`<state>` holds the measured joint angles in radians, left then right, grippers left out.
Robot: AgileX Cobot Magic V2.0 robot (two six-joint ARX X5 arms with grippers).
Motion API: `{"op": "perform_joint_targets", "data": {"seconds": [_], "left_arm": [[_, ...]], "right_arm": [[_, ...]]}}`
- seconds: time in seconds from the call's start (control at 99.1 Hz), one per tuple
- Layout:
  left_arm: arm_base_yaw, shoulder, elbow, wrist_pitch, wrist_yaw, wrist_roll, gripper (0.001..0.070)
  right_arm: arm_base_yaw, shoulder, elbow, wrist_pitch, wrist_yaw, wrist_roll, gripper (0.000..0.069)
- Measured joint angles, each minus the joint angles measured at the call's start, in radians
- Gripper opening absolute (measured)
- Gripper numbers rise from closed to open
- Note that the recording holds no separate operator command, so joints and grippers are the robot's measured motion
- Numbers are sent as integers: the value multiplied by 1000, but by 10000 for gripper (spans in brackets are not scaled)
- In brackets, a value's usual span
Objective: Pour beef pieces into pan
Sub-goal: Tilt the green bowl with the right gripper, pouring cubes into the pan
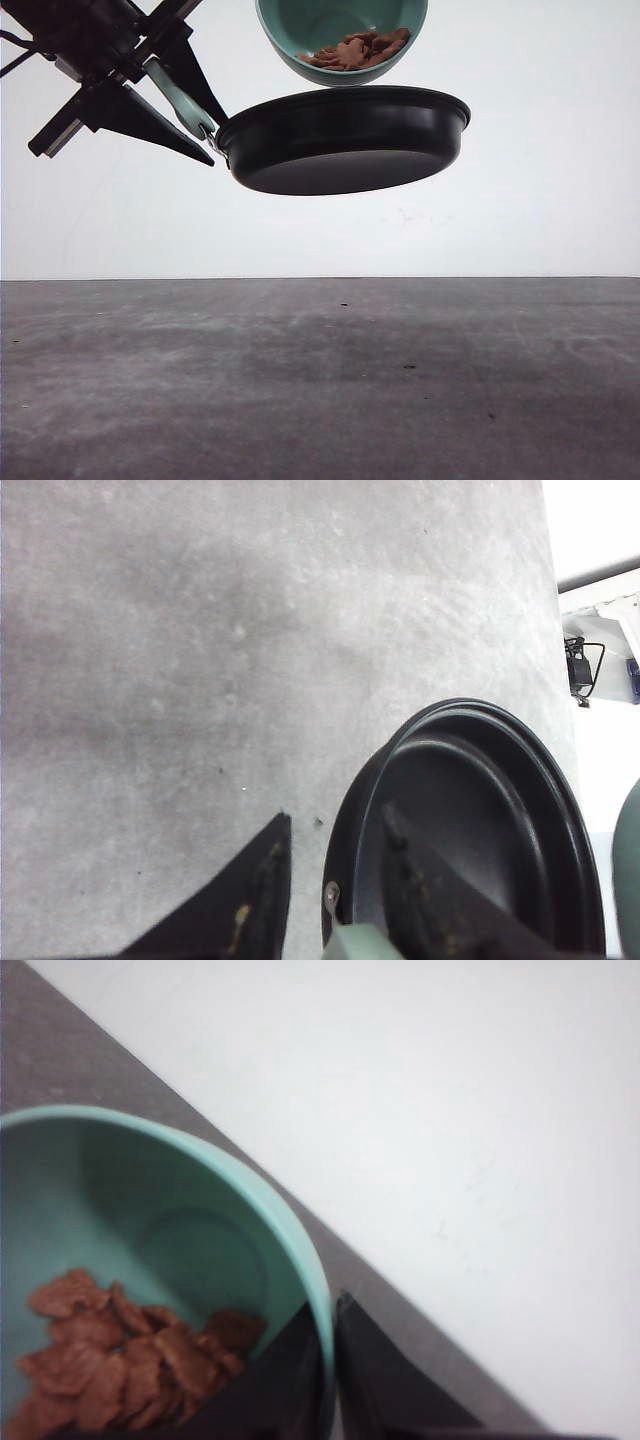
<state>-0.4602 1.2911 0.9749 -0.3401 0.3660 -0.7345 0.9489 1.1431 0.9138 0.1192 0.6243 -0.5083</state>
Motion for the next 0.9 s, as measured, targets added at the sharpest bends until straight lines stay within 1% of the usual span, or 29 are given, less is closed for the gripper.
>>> {"op": "perform_joint_targets", "data": {"seconds": [0.141,0.323,0.444,0.525,0.656,0.767,0.898], "left_arm": [[0,0,0,0,18,-3,131],[0,0,0,0,33,-3,131],[0,0,0,0,41,-6,130],[0,0,0,0,45,-10,130],[6,0,0,-2,50,-11,130],[24,0,0,-2,53,-11,130],[49,0,0,-3,64,-11,130]], "right_arm": [[0,13,0,75,-10,-108,11],[-1,89,0,89,-47,-234,11],[-1,126,0,174,-69,-306,11],[0,129,0,222,-75,-338,11],[-1,129,0,229,-75,-377,11],[0,129,0,240,-76,-422,11],[-1,129,0,301,-98,-457,11]]}}
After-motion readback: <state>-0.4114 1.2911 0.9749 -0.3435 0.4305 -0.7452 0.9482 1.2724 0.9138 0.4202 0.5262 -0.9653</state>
